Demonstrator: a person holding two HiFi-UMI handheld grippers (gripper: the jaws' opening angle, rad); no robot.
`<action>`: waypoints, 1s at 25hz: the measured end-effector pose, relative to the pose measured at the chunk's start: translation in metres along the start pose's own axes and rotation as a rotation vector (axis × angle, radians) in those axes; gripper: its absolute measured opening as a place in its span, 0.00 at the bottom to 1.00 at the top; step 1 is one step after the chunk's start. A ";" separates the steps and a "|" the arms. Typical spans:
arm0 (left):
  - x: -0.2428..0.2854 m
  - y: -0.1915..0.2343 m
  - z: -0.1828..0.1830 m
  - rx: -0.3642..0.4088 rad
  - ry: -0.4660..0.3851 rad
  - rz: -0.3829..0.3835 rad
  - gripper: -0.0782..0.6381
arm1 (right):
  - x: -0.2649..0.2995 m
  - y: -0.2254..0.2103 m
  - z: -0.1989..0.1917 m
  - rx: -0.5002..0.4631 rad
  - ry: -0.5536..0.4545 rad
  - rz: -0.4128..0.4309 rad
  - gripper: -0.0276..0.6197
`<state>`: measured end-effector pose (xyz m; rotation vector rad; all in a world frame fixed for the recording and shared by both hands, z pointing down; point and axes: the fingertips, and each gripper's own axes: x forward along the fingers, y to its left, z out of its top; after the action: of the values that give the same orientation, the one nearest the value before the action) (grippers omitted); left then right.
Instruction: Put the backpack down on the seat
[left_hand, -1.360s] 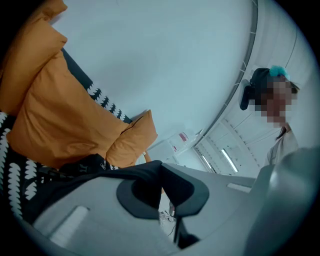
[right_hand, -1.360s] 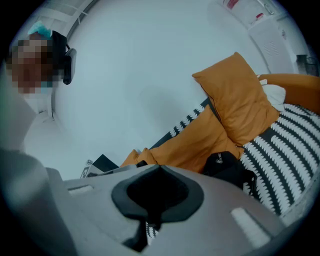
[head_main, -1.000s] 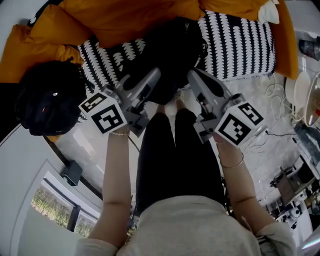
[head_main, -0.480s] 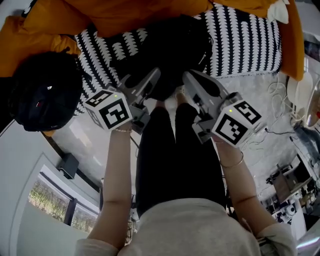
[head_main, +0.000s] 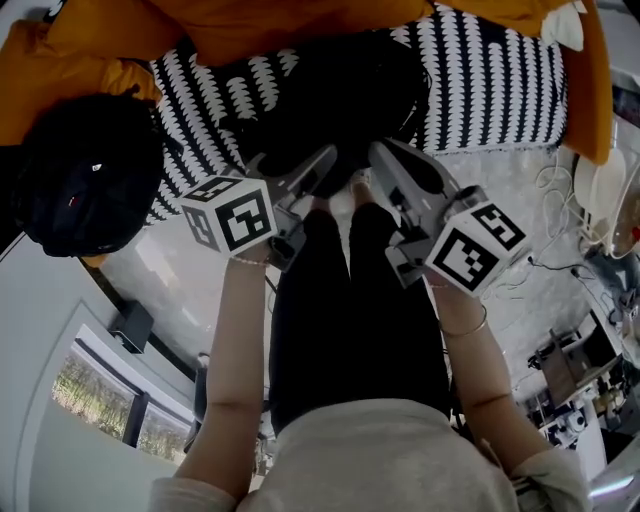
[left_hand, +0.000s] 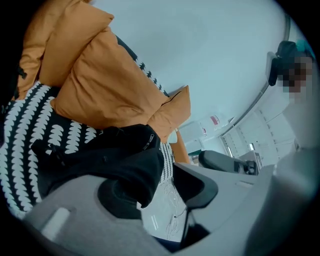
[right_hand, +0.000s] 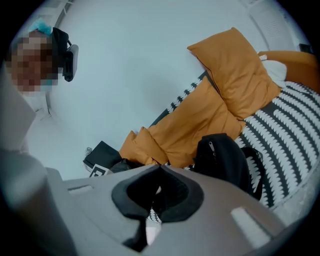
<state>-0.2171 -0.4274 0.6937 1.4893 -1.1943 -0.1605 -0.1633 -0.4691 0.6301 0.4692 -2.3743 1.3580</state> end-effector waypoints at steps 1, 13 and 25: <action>-0.001 0.002 -0.001 -0.012 0.000 0.009 0.35 | 0.000 0.001 0.001 0.000 -0.002 -0.001 0.05; -0.006 0.011 -0.023 -0.085 0.056 0.018 0.37 | 0.005 0.011 -0.001 0.006 -0.002 0.018 0.05; -0.025 0.019 -0.059 -0.066 0.187 0.052 0.37 | 0.001 0.019 -0.003 -0.017 -0.006 0.008 0.05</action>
<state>-0.2004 -0.3667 0.7159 1.3819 -1.0664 -0.0245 -0.1726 -0.4577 0.6176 0.4592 -2.3930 1.3409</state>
